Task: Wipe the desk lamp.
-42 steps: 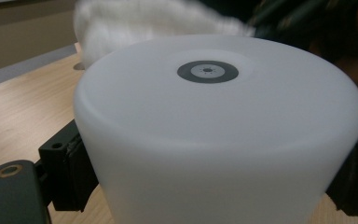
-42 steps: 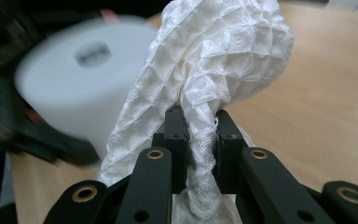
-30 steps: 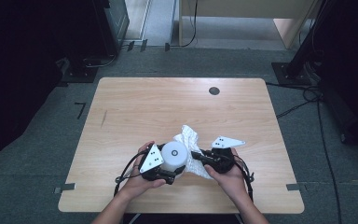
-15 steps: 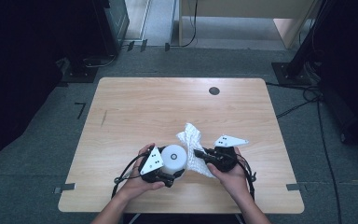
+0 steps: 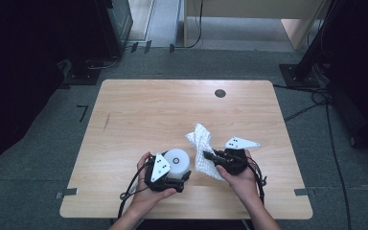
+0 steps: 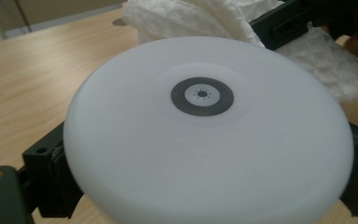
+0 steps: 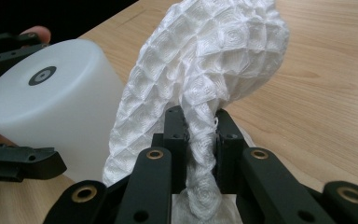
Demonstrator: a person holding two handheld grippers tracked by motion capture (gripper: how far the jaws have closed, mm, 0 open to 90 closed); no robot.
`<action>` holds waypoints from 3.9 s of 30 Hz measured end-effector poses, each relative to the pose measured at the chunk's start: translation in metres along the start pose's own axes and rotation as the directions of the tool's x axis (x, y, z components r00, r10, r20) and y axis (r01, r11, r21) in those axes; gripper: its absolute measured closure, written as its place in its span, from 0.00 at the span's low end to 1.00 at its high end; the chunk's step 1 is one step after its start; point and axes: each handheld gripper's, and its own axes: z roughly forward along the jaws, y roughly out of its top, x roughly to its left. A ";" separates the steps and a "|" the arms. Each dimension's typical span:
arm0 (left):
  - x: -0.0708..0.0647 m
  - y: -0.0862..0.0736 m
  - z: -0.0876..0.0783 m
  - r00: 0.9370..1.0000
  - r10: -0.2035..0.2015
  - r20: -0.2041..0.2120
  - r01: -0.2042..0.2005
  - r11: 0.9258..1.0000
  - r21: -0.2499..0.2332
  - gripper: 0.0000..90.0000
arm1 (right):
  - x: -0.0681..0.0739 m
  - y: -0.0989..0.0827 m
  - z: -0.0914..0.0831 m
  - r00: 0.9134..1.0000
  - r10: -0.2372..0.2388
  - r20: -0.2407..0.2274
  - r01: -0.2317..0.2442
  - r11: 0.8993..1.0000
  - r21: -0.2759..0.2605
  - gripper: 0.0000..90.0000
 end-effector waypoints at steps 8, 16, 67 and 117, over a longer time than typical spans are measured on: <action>-0.003 -0.001 0.002 0.997 -0.060 -0.051 0.062 0.997 0.035 0.09 | 0.001 0.001 -0.001 1.000 -0.005 0.001 0.005 1.000 -0.004 0.87; 0.029 0.012 -0.015 0.978 0.069 0.196 -0.051 0.994 -0.098 0.09 | 0.022 0.016 -0.017 0.994 -0.059 -0.089 0.052 0.995 -0.085 0.87; 0.039 0.013 -0.012 0.946 0.092 0.311 -0.049 0.988 -0.143 0.09 | 0.050 0.015 -0.005 0.980 -0.195 -0.034 0.195 0.981 -0.007 0.87; 0.020 -0.014 -0.005 0.999 -0.016 0.036 0.020 0.995 -0.101 0.00 | 0.005 0.000 0.002 0.989 -0.121 0.081 0.115 0.990 0.075 0.87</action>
